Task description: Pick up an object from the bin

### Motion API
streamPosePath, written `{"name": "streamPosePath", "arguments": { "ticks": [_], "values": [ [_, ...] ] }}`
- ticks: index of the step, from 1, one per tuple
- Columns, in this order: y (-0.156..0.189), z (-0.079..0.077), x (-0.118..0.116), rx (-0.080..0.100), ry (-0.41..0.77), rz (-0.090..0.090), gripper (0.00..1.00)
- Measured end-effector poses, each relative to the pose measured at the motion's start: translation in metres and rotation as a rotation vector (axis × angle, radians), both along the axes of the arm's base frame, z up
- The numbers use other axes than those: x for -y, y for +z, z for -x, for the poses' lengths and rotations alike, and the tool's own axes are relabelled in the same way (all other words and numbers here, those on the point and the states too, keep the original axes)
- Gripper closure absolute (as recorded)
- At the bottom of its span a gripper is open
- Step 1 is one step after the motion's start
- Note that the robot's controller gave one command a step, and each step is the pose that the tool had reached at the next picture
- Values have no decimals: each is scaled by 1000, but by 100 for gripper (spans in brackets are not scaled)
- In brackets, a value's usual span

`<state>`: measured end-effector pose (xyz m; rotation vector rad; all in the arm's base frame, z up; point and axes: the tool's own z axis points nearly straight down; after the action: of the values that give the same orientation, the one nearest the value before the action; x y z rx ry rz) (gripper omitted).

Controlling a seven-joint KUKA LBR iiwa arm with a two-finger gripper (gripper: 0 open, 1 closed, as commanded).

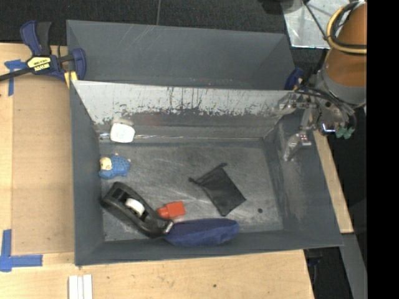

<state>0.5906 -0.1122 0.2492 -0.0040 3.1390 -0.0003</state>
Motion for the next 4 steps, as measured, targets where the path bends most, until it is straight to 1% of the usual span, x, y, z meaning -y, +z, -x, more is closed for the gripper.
{"name": "streamPosePath", "arguments": {
  "ticks": [1, 2, 3, 4],
  "values": [
    [-166, 12, -84, 7, -28, 1, 0],
    [-148, 38, -103, -1, -18, -1, 0],
    [-149, 50, -100, -4, -202, 0, 0],
    [-174, 43, -121, -1, -413, 0, 0]
  ]
}}
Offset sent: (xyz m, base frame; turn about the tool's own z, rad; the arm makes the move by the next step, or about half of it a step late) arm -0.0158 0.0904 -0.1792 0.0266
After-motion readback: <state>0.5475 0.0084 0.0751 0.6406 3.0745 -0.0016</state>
